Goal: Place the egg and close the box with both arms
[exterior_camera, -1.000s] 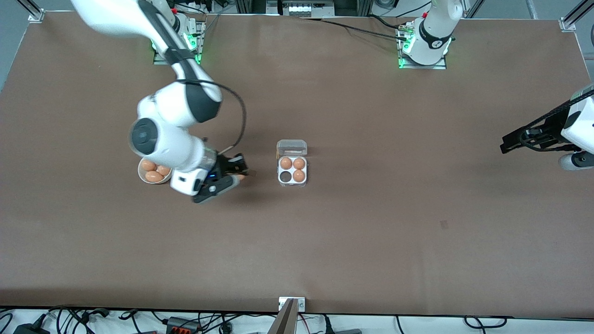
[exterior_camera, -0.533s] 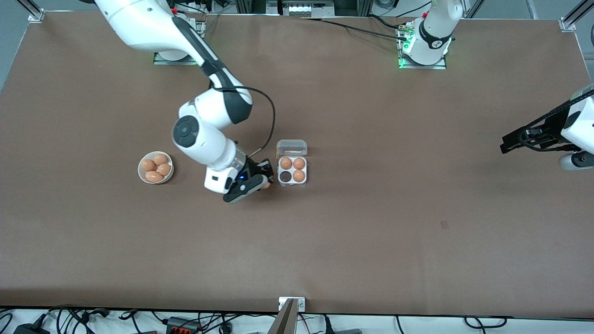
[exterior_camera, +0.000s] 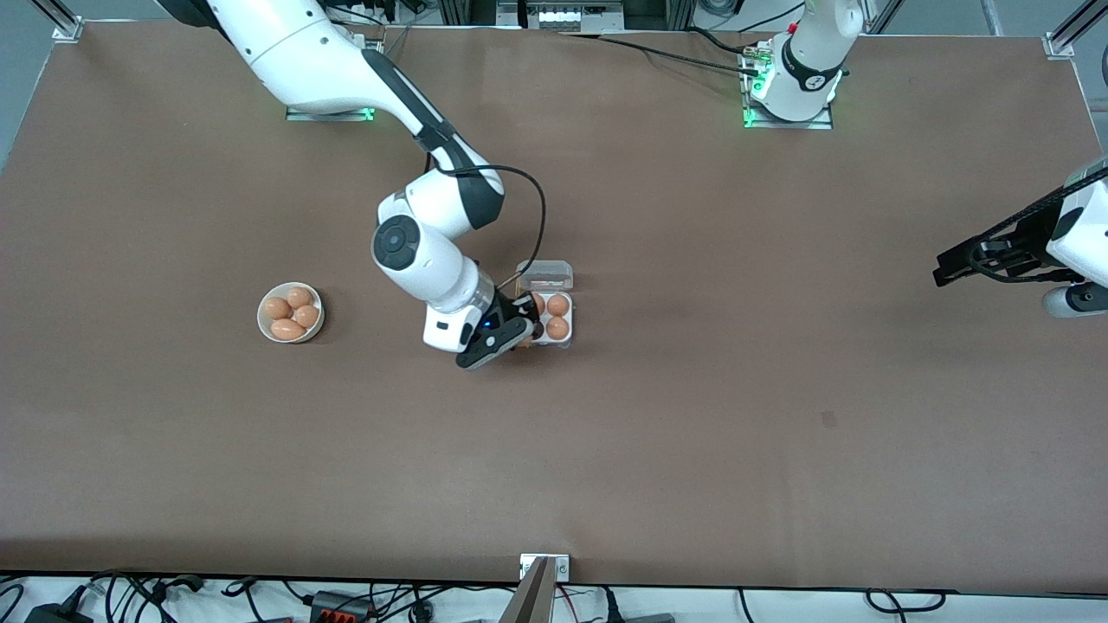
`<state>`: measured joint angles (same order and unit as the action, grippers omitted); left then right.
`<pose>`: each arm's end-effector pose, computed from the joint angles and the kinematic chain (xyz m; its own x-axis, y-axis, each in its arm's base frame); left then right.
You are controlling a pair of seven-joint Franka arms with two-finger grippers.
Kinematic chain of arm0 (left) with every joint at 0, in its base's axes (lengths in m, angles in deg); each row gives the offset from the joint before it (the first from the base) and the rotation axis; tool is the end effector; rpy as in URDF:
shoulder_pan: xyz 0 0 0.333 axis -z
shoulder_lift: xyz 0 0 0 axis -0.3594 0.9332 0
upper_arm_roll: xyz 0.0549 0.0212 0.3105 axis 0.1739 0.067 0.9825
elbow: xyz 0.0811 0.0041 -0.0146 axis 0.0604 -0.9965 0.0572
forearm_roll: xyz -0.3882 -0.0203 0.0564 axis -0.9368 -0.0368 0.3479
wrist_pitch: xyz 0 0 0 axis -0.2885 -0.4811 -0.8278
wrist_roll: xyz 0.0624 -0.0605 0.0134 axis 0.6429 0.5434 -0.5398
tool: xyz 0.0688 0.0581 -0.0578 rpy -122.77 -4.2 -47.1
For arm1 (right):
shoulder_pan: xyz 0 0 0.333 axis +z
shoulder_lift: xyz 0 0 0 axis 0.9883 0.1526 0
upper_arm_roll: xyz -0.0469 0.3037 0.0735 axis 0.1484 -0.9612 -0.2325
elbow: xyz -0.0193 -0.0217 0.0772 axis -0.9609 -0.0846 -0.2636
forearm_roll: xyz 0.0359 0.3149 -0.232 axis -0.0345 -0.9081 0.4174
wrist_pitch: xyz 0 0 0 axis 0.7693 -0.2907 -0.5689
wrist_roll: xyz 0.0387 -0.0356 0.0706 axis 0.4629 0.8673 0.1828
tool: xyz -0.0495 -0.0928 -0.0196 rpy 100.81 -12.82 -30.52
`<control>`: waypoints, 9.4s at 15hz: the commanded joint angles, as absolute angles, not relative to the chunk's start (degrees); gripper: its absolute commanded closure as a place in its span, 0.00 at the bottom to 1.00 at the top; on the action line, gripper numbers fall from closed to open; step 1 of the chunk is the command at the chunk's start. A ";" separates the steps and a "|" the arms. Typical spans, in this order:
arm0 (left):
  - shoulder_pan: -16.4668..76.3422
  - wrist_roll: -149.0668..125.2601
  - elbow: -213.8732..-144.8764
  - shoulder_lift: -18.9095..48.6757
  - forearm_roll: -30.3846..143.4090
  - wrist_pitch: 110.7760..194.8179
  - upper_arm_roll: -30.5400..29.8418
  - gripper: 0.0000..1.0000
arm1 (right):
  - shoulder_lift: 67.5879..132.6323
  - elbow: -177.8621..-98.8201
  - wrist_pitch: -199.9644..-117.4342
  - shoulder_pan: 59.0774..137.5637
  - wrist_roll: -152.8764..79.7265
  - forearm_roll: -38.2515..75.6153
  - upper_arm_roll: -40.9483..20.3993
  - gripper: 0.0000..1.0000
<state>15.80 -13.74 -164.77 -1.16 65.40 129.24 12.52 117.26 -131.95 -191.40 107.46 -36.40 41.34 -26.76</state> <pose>0.6089 0.0033 0.5746 0.9894 0.1434 -0.0219 0.1437 -0.9895 0.0142 0.5873 0.4142 0.2424 0.8741 0.4186 0.2465 0.4777 -0.8327 -0.2801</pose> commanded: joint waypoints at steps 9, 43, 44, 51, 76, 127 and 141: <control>15.79 -13.01 -164.21 -1.42 65.68 128.36 12.53 0.37 | 118.48 -134.33 -196.26 110.23 -37.21 40.50 -26.45 0.88; 15.97 -13.09 -162.37 -1.51 65.59 121.68 11.65 0.89 | 104.25 -118.33 -144.18 99.94 -40.02 41.47 -8.35 0.00; 15.88 -13.10 -162.45 -1.51 65.59 121.68 11.65 0.91 | 103.81 -117.81 -141.54 99.86 -39.94 41.29 -6.51 0.00; 15.88 -12.84 -162.46 -1.42 65.77 120.18 11.56 0.96 | 102.05 -112.81 -134.14 99.94 -39.50 41.38 1.85 0.00; 30.62 -24.35 -162.02 7.26 56.36 128.34 0.22 0.99 | 75.51 -135.56 -135.99 79.90 -40.02 55.79 -14.49 0.00; 54.29 -43.33 -149.36 38.66 56.28 160.00 7.08 1.00 | 71.64 -139.69 -140.55 79.90 -40.46 56.14 -14.41 0.00; 44.62 -42.02 -150.85 24.00 61.88 140.07 7.51 0.98 | 71.99 -139.60 -140.64 79.82 -40.46 55.97 -14.49 0.00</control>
